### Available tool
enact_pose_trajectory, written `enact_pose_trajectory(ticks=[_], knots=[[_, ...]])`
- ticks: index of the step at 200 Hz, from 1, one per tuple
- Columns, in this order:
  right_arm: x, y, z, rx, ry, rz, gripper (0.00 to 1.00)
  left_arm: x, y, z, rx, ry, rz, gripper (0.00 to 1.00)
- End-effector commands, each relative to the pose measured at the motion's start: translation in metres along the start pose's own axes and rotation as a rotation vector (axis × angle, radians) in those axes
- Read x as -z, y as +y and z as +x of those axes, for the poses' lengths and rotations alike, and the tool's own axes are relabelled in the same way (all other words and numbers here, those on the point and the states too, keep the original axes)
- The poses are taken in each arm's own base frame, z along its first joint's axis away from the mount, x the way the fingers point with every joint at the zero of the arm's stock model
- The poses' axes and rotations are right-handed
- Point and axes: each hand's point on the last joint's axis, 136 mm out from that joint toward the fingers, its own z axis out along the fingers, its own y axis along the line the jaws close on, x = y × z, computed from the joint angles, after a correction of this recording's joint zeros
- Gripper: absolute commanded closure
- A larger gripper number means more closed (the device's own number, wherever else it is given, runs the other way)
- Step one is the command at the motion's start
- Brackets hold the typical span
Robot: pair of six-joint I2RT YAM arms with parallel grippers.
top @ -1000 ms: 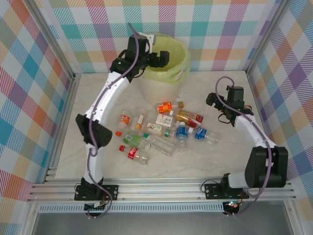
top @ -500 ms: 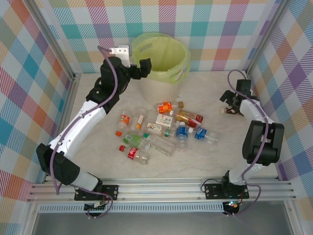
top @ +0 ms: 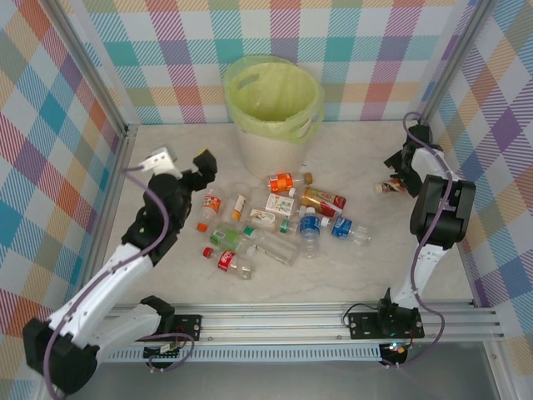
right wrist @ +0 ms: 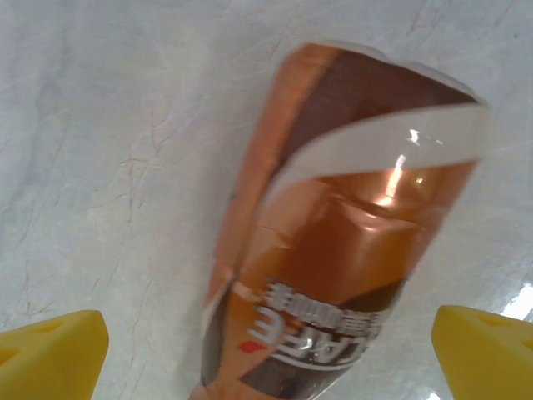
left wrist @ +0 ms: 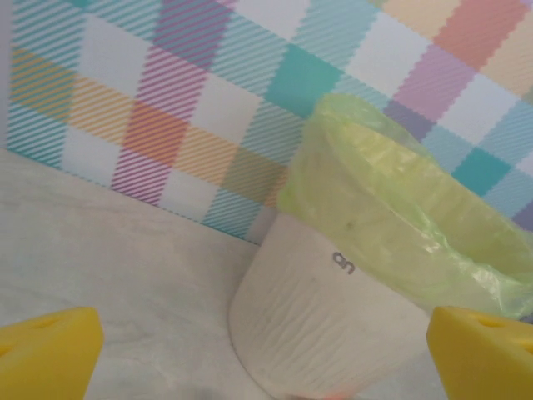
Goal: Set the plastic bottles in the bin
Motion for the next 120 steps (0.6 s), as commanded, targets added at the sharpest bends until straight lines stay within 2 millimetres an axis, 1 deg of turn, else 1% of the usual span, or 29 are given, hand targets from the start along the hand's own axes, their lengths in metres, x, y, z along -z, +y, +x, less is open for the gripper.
enact_pose_trajectory(ticks=[1, 19, 38, 75, 103, 120], knots=[[-0.005, 0.000, -0.006, -0.078, 0.032, 0.023, 0.00, 0.024, 0.040, -0.008, 0.137, -0.093, -0.091, 0.00], [-0.013, 0.000, -0.006, -0.083, 0.044, 0.043, 0.00, 0.037, 0.059, 0.000, 0.141, -0.083, -0.125, 0.00], [-0.022, -0.001, -0.010, -0.071, 0.047, 0.071, 0.00, 0.044, 0.071, 0.009, 0.116, -0.045, -0.161, 0.00], [-0.038, 0.005, -0.012, -0.031, 0.063, 0.083, 0.00, 0.043, 0.081, 0.035, 0.085, 0.060, -0.188, 0.00], [-0.050, 0.005, -0.009, -0.022, 0.073, 0.089, 0.06, 0.043, 0.089, 0.050, 0.102, 0.095, -0.210, 0.00], [-0.052, 0.003, -0.008, -0.017, 0.068, 0.089, 0.11, 0.043, 0.090, 0.054, 0.109, 0.109, -0.205, 0.00]])
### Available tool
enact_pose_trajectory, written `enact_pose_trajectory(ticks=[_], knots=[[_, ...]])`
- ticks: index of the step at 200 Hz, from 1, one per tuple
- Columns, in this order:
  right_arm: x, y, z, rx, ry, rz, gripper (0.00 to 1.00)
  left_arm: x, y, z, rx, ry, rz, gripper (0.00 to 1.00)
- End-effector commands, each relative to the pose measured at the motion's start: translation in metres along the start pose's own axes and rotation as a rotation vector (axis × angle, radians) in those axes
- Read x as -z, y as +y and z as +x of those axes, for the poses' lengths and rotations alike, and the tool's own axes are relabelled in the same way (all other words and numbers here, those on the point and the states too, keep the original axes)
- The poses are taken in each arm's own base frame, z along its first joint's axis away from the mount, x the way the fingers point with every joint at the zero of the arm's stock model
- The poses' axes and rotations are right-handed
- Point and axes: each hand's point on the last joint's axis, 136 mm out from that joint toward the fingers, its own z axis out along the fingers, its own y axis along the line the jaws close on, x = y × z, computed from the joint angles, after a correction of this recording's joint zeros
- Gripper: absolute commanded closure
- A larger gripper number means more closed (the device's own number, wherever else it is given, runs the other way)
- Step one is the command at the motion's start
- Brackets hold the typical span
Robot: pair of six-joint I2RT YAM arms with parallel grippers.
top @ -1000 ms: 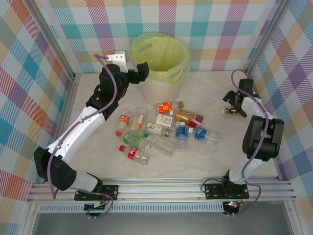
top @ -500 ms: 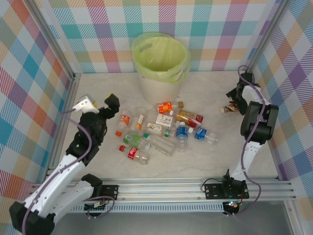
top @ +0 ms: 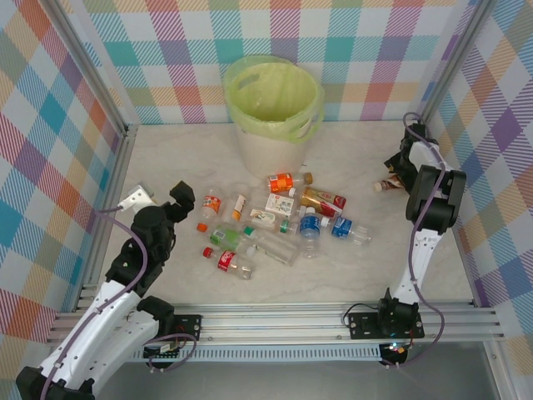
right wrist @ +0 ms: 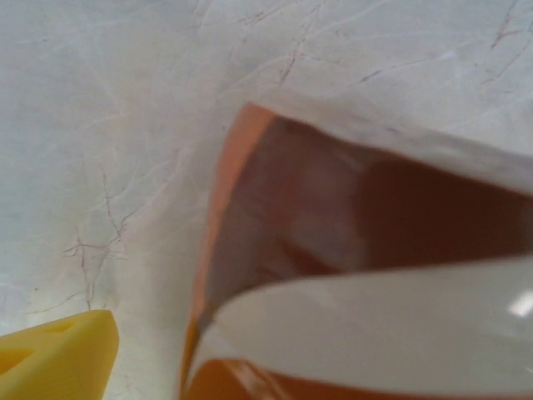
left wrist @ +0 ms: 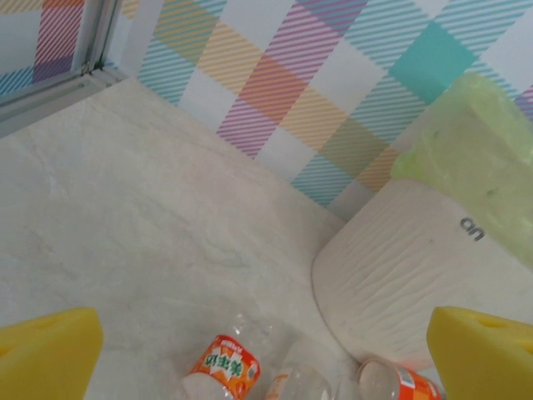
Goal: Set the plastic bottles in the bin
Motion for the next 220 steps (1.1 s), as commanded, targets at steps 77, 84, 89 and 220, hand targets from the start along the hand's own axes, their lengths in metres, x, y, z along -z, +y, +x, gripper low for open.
enact_pose_trajectory(ticks=[77, 84, 89, 220], knots=[[0.021, 0.005, 0.007, 0.113, -0.094, -0.195, 0.37, -0.025, -0.009, 0.088, 0.032, 0.360, 0.059, 0.00], [0.025, 0.005, 0.009, 0.126, -0.099, -0.221, 0.39, -0.027, -0.009, 0.092, 0.038, 0.374, 0.058, 0.00], [0.027, 0.007, 0.011, 0.143, -0.103, -0.246, 0.41, -0.028, -0.008, 0.095, 0.042, 0.379, 0.058, 0.00], [0.193, 0.082, 0.066, 0.306, -0.279, -0.920, 0.52, -0.044, 0.005, 0.108, 0.127, 0.373, 0.011, 0.00]])
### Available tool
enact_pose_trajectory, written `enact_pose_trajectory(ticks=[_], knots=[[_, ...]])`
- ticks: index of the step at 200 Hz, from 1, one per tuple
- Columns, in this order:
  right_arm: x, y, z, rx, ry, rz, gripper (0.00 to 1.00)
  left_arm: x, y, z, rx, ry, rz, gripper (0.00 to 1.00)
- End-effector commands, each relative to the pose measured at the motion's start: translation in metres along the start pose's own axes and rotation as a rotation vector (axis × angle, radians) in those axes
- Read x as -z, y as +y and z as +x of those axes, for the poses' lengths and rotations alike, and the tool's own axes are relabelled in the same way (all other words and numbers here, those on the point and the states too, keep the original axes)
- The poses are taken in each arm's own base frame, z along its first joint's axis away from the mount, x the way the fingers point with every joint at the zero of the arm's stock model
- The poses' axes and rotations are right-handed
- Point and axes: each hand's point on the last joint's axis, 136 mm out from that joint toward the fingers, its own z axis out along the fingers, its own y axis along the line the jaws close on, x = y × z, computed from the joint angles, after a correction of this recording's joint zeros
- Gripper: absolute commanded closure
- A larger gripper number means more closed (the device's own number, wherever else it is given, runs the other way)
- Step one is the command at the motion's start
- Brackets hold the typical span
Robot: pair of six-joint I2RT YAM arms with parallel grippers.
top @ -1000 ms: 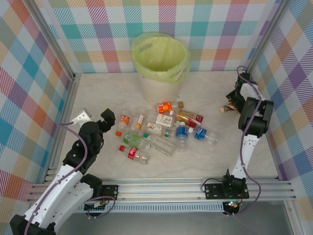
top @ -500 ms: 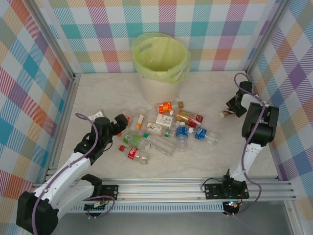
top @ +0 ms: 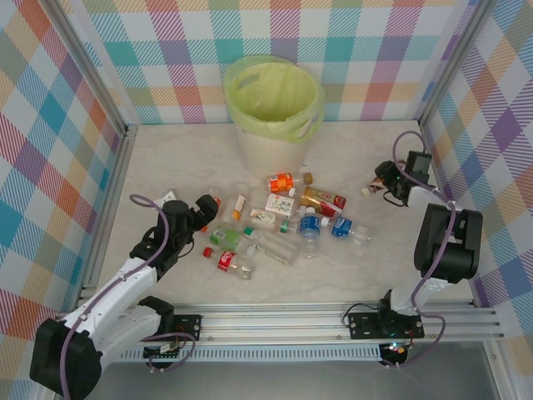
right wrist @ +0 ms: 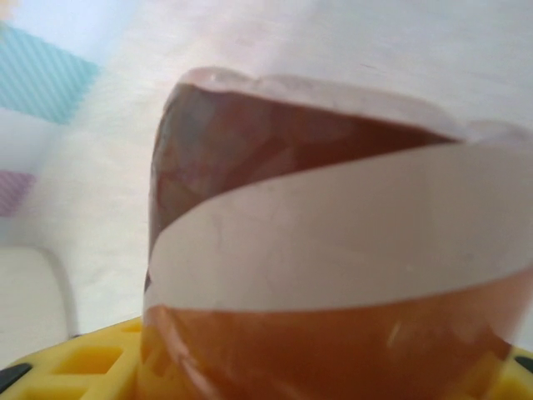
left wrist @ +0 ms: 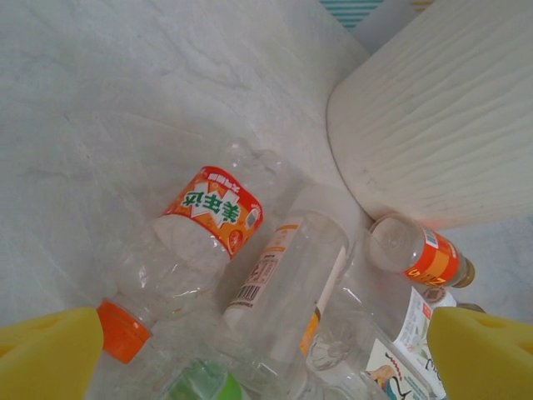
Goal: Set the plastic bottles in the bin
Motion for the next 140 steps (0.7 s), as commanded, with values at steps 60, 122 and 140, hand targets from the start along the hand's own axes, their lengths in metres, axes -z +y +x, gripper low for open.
enact_pose_trajectory(ticks=[60, 122, 140], knots=[[0.115, 0.252, -0.054, 0.309, -0.156, -0.590, 0.52, -0.008, -0.013, -0.035, 0.064, -0.122, 0.011, 0.00], [0.148, 0.374, -0.057, 0.395, -0.174, -0.868, 0.51, -0.002, 0.017, -0.035, 0.194, -0.187, -0.043, 0.00], [0.135, 0.394, -0.051, 0.407, -0.153, -0.895, 0.51, 0.003, 0.020, -0.035, 0.192, -0.188, -0.043, 0.00]])
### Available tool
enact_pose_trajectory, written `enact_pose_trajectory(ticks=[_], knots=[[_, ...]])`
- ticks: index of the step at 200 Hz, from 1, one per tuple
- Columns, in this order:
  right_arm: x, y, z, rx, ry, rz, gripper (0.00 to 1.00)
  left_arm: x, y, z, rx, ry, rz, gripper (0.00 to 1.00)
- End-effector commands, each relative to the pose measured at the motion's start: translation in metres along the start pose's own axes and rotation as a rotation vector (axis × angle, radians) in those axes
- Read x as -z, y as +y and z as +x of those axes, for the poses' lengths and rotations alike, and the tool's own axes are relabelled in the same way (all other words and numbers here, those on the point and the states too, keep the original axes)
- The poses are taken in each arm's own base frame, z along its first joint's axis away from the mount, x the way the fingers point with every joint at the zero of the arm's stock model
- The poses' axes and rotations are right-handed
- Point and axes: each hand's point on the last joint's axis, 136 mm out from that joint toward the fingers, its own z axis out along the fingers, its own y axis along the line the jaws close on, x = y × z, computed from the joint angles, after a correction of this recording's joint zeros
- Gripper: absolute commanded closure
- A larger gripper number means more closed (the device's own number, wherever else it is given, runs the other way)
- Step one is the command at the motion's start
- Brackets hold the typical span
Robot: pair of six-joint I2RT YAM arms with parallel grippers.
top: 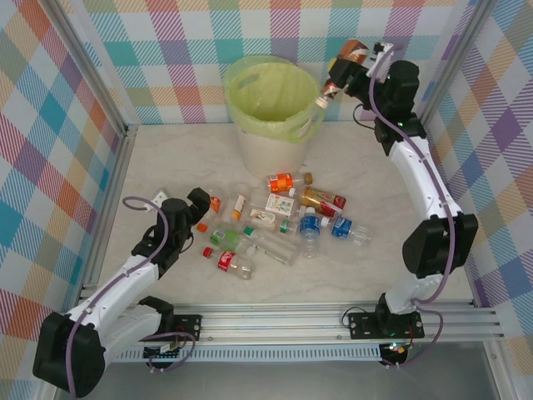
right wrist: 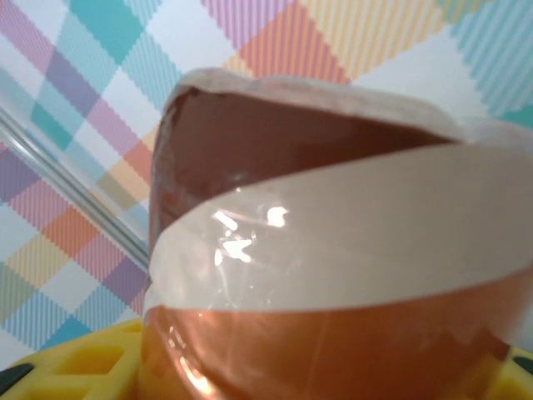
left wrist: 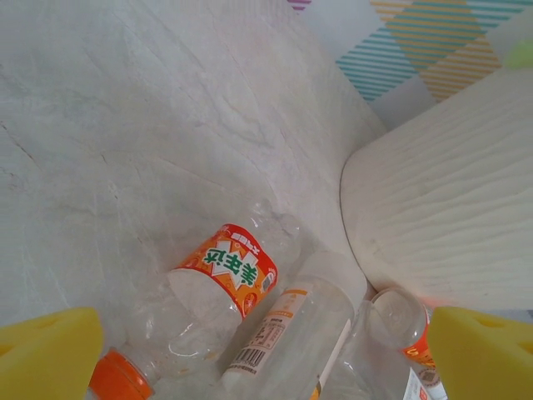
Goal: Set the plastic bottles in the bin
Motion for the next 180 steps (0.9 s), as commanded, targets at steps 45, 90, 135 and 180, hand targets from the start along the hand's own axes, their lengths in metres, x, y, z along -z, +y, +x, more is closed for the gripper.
enact_pose_trajectory(ticks=[45, 90, 135, 180], knots=[[-0.072, 0.021, 0.024, 0.019, 0.058, -0.155, 0.49, 0.011, 0.014, -0.007, 0.035, -0.002, -0.014, 0.00], [-0.105, 0.007, 0.057, 0.110, 0.131, -0.082, 0.45, 0.007, 0.027, 0.005, 0.069, 0.042, -0.030, 0.00], [-0.119, 0.000, 0.092, 0.230, 0.214, -0.033, 0.37, 0.008, 0.041, 0.015, 0.051, 0.097, -0.074, 0.00], [-0.113, 0.010, 0.087, 0.253, 0.219, -0.040, 0.31, 0.008, 0.054, 0.023, 0.052, 0.137, -0.101, 0.00]])
